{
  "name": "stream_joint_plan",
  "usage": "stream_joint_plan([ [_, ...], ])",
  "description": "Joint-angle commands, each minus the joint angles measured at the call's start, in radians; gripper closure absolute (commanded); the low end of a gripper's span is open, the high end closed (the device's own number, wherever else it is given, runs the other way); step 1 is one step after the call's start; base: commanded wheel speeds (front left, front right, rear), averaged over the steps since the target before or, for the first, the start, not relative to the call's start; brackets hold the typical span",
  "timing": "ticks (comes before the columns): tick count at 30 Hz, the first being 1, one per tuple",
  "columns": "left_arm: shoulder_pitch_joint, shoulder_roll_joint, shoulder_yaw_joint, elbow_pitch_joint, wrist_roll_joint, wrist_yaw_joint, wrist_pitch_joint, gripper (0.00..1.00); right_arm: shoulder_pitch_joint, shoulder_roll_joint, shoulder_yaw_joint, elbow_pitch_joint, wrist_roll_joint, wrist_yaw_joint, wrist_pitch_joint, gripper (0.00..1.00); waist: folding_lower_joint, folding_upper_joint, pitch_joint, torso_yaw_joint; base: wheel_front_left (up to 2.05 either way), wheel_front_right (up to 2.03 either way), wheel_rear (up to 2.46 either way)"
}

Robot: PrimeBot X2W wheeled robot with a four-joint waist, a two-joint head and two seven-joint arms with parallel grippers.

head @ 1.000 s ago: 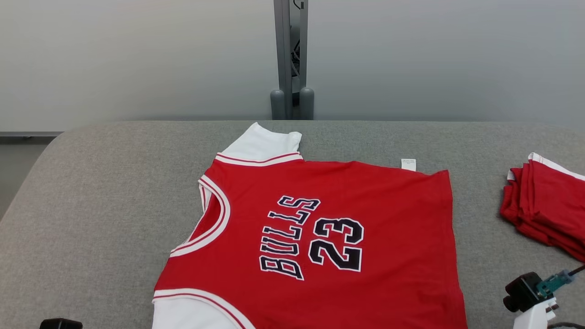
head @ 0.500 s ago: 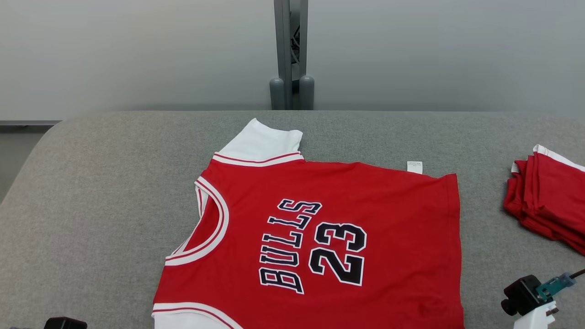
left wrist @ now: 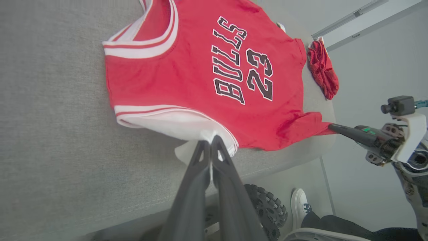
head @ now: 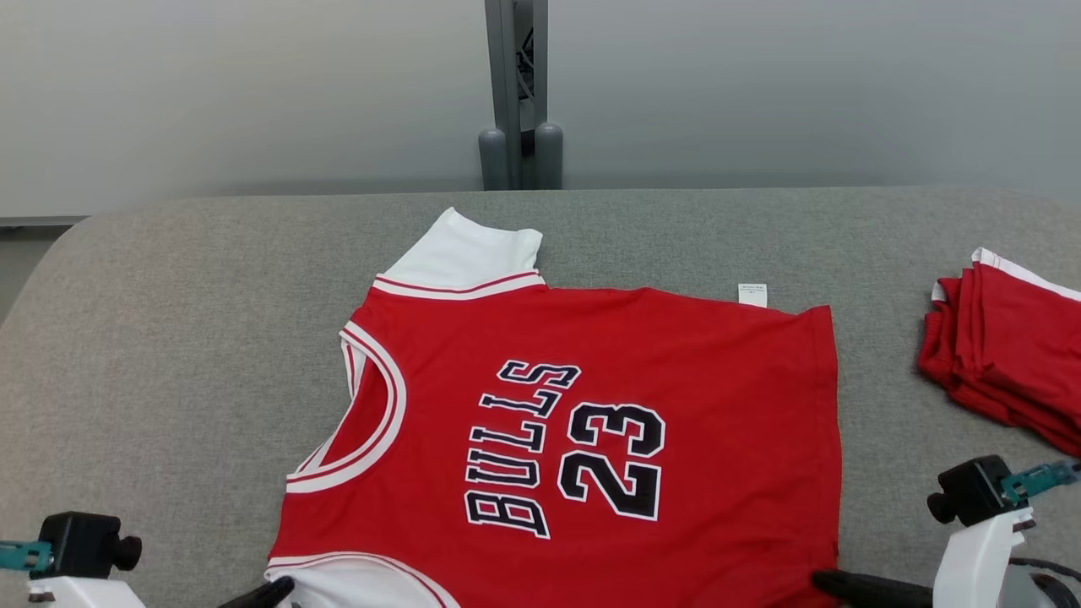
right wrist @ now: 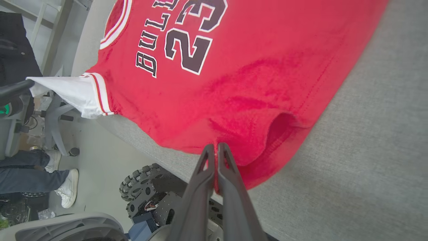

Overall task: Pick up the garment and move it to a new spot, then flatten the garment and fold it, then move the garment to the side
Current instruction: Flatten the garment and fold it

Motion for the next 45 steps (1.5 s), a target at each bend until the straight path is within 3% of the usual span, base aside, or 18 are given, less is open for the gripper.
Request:
stream_joint_plan([
  [1,-0.025,-0.008,0.013,0.005,-0.01,0.004,-0.008,1.0,-0.014,0.017,-0.023,0.007,-0.007,0.0,0.009,1.0,0.0,-0.0001,0.007,-0.005,0.0,0.0,0.0],
  [13,-0.124,-0.067,0.026,0.067,-0.006,0.037,-0.042,1.0,-0.073,0.124,-0.098,0.043,-0.046,0.0,0.026,1.0,0.0,-0.0001,0.037,-0.017,0.0,0.0,0.0],
  [18,-0.167,-0.096,0.031,0.111,0.016,0.071,-0.072,1.0,-0.091,0.146,-0.116,0.068,-0.069,0.0,0.004,1.0,0.0,-0.0001,0.049,-0.02,0.0,0.0,0.0],
  [45,-0.336,-0.184,0.009,0.277,0.106,0.103,-0.169,1.0,-0.216,0.149,-0.066,0.202,-0.156,0.0,-0.142,1.0,0.0,-0.0001,0.135,-0.039,0.0,0.0,0.0],
])
